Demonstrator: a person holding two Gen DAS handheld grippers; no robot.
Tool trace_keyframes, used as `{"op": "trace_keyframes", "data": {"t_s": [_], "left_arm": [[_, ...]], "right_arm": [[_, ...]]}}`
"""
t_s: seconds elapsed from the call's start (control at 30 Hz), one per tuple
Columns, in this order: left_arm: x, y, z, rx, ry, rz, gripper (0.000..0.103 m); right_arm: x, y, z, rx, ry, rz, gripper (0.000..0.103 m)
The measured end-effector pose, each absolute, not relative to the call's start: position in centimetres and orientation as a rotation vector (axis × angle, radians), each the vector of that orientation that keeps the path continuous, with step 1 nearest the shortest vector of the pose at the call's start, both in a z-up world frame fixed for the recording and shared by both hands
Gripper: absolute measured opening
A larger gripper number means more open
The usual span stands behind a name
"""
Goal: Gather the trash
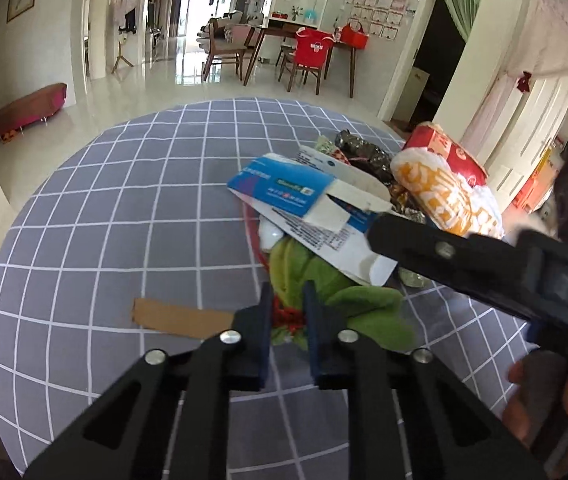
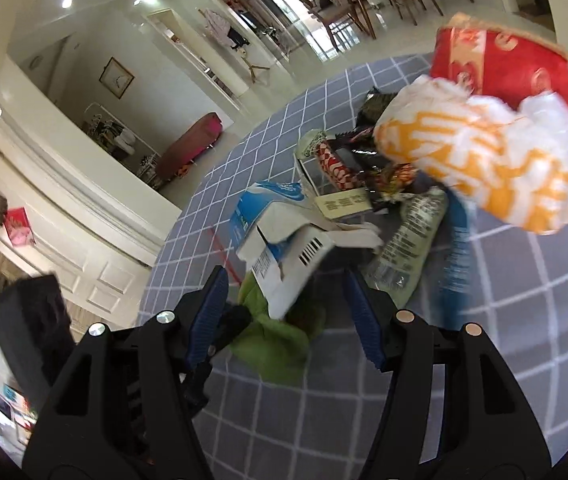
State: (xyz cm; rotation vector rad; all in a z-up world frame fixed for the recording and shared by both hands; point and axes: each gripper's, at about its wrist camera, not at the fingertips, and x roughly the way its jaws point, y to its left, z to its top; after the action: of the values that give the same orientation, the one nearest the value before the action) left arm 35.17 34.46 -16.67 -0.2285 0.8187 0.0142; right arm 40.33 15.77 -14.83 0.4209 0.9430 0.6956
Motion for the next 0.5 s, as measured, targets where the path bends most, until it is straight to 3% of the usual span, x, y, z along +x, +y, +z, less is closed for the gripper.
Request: {"op": "trace_keyframes", "data": {"t_s": [0.1,0.13,0.17,0.27,0.33,0.5], "left_arm": [[34.4,34.9,-16.4,-0.222,0.794,0.036,0.009],[34.3,35.1,-16.2,-0.221,0.785,0.042,0.008],[33.8,35.5,-16.1,-0.22,0.771,0.053,0.008],[32.7,36.6,-15.3,-0.23,0.742,0.076,0.007],[31.7,37.3,-14.5,-0.235,0.719,0.095,0.007],[29.3,38.4,-12.0,-0.272,0.65,0.123,0.007]], "right_arm": [[41.1,16.2,-15.3,0.467,0.946,0.683,0.057],[41.3,16.4,-15.3,0.477,0.94,0.676,0.051],[41.4,16.6,-15.4,0.477,0.934,0.676,0.03],[41.6,17.3,-15.4,0.476,0.927,0.713,0.017],[40.9,17.7,-14.5,0.442,0.89,0.743,0.011],[38.5,18.0,-11.6,0.389,0.797,0.795,0.009]]}}
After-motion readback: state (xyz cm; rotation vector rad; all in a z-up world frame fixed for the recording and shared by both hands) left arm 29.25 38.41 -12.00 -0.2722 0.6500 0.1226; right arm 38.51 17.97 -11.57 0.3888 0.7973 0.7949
